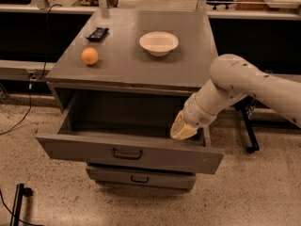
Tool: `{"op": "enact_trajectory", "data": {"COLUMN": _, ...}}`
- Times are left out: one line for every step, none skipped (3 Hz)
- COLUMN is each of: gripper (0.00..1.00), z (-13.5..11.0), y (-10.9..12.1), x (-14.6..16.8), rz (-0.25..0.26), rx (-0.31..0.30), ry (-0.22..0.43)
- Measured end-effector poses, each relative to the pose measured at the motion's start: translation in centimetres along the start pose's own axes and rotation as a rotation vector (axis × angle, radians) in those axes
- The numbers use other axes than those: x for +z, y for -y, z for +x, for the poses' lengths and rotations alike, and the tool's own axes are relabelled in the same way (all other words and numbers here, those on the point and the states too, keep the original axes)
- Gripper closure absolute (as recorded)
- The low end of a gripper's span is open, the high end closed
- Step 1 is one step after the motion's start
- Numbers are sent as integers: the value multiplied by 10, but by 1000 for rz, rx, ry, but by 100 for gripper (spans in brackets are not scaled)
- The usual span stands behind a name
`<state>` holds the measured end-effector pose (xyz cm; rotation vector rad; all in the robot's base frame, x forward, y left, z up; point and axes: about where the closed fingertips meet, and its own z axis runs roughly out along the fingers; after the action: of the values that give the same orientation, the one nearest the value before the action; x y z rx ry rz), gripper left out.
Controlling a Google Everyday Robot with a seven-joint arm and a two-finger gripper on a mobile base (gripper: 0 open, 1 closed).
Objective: Open top drawer
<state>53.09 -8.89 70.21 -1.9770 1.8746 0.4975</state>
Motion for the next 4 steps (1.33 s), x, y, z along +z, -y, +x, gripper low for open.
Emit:
{"op": "enact_trajectory", "data": {"gripper": 100, "z": -1, "y": -1, "x": 5, "rz": 1, "rx": -5, "ry": -26}}
{"op": "enact_trajectory", "data": {"gripper": 100, "z": -7, "y": -2, "x": 18, "rz": 19, "rx": -27, "ry": -33}}
{"op": "enact_trajectory", "data": {"gripper": 100, "z": -14, "y": -3, "x": 31, "rz": 42, "rx": -64, "ry": -28}}
{"op": "enact_trajectory", "data": {"gripper": 100, "z": -20, "y": -5, "x": 43, "rz": 65, "rx": -107, "ry": -25}}
